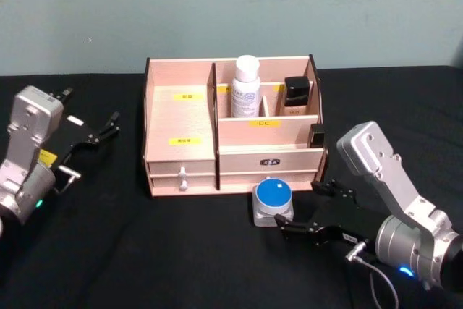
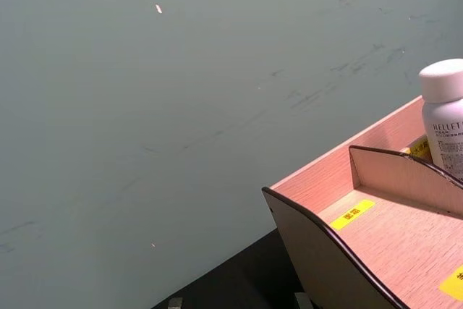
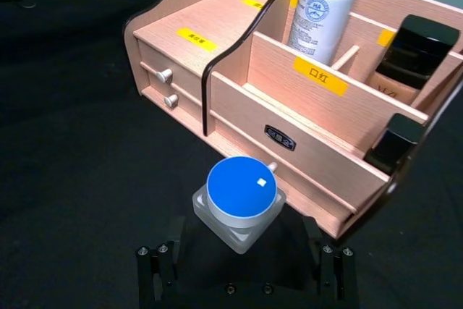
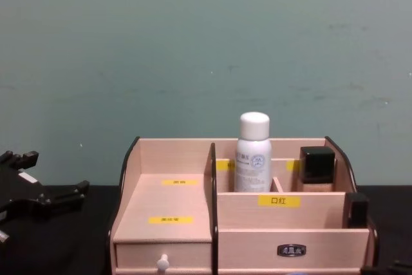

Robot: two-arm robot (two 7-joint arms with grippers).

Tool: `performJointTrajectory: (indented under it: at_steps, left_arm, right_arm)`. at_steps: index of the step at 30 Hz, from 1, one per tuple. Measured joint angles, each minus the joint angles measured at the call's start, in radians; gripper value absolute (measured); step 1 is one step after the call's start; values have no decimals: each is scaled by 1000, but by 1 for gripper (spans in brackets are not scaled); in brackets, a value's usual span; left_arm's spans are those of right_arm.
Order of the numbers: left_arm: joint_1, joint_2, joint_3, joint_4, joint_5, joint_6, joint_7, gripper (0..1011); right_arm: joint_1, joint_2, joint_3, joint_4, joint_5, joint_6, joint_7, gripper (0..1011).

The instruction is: Pick up the facial cleanser and watermelon frost from the table and place them into the tiered storage box.

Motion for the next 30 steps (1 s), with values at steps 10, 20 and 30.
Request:
performJointTrajectory:
  at_steps: [10,20,30]
  left_arm:
    - [0,0,0,0,0,0,0,1001]
    - [0,0,0,0,0,0,0,1001]
    - [0,0,0,0,0,0,0,1001]
  right_arm:
    - [33,-29,-19,38,-9,-8,19,1002]
    - [53,-45,-38,67,-26,-15,25,1002]
    - [75,-64,-50,94,-44,-15,26,1002]
